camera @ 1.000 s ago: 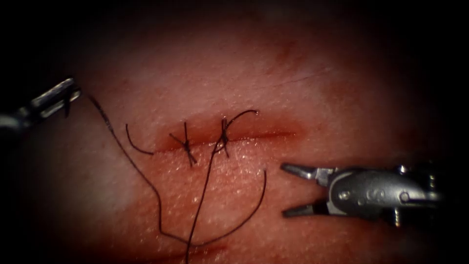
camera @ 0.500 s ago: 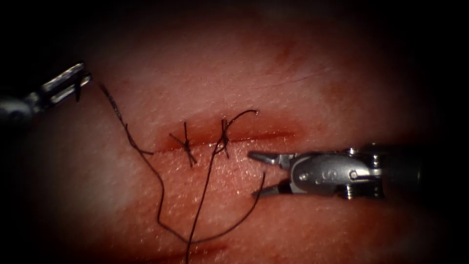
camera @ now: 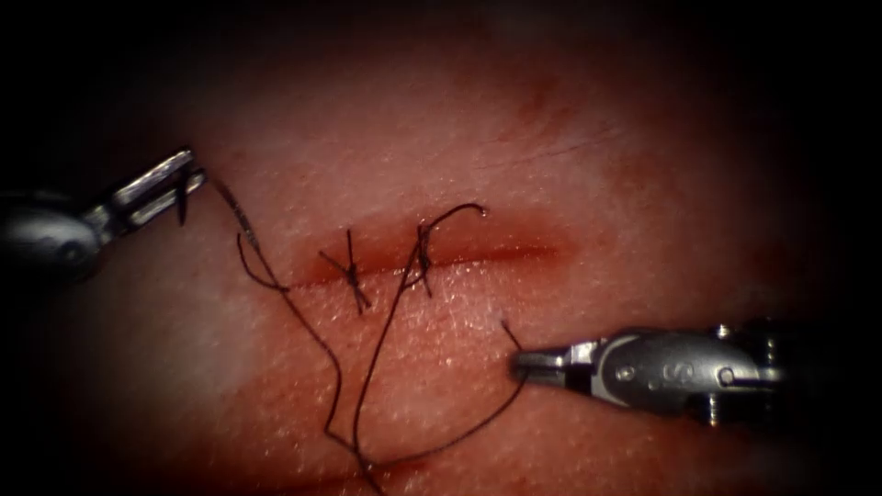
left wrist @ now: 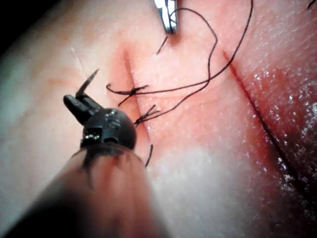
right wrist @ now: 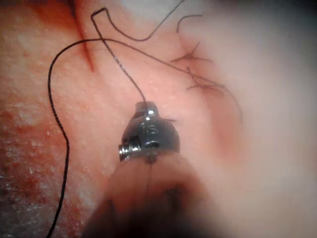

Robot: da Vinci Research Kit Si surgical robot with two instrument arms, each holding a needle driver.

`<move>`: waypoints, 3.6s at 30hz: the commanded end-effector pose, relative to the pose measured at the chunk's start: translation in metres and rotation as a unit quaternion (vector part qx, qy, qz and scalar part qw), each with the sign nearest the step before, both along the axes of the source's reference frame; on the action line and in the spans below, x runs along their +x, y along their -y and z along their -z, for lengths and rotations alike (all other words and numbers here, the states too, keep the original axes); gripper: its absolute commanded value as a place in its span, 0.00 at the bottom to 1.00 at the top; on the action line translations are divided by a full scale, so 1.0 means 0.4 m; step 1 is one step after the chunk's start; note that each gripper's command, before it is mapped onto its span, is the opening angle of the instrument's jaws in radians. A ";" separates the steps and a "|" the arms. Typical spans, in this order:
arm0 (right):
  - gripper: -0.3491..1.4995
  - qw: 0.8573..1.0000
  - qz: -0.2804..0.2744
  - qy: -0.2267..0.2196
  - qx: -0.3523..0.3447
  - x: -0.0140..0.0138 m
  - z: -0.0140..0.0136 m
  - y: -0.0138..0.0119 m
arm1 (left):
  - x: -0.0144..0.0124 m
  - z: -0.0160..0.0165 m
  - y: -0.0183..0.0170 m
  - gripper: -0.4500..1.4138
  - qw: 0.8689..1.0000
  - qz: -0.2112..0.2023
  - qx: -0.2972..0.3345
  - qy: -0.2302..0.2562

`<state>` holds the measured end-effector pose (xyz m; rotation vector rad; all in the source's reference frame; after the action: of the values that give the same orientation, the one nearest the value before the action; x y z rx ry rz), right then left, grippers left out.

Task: Wound Closure
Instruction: With right hand, grasp suture proximal to wound and pull distally in a repeated fashion until only a short tail remains

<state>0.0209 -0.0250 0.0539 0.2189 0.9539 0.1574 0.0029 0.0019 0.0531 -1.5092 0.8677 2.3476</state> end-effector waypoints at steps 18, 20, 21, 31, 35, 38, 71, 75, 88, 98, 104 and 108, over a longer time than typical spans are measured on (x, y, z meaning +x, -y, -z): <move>0.98 0.995 -0.022 -0.082 -0.053 0.0108 0.0203 0.0126 | 0.0001 -0.0056 0.0019 0.00 1.000 -0.004 0.009 -0.008; 0.98 0.992 -0.031 -0.090 -0.086 0.0069 0.0211 0.0061 | 0.0024 -0.0058 0.0015 0.00 1.000 -0.004 0.008 -0.016; 0.98 0.991 -0.033 -0.086 -0.096 0.0059 0.0212 0.0043 | 0.0030 -0.0058 0.0014 0.00 1.000 -0.004 0.006 -0.019; 0.98 0.991 -0.030 -0.079 -0.102 -0.0044 0.0194 -0.0070 | 0.0056 -0.0062 -0.0003 0.00 0.999 -0.004 -0.006 -0.043; 0.98 0.991 -0.021 -0.093 -0.099 -0.0116 0.0238 -0.0045 | 0.0121 -0.0046 -0.0034 0.00 0.998 0.001 -0.014 -0.054; 0.98 0.990 -0.015 -0.098 -0.096 -0.0164 0.0265 -0.0030 | 0.0183 -0.0033 -0.0052 0.00 0.997 0.008 -0.023 -0.069; 0.87 0.991 0.010 -0.086 -0.103 0.0020 -0.0176 -0.0146 | 0.0212 -0.0100 -0.0235 0.00 0.997 0.001 -0.007 -0.076; 0.78 0.991 0.007 -0.087 -0.098 0.0023 -0.0178 -0.0143 | 0.0182 -0.0129 -0.0261 0.00 0.998 0.004 -0.002 -0.067; 0.00 0.992 0.064 -0.096 -0.054 0.0042 -0.0153 -0.0110 | 0.0165 -0.0141 -0.0264 0.00 0.998 0.005 -0.001 -0.061; 0.00 0.988 0.083 -0.112 -0.061 -0.0002 -0.0035 0.0015 | 0.0169 -0.0142 -0.0263 0.00 0.998 0.006 0.001 -0.058; 0.03 0.992 0.053 -0.095 -0.072 -0.0026 0.0023 0.0002 | 0.0165 -0.0143 -0.0262 0.00 0.998 0.006 0.001 -0.059; 0.73 0.993 0.004 -0.085 -0.082 -0.0029 0.0014 -0.0042 | 0.0165 -0.0143 -0.0261 0.00 0.998 0.007 0.003 -0.057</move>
<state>0.0191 -0.0230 0.0531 0.0696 1.1239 0.0846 0.0100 0.0119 0.0584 -1.3706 0.8928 2.4450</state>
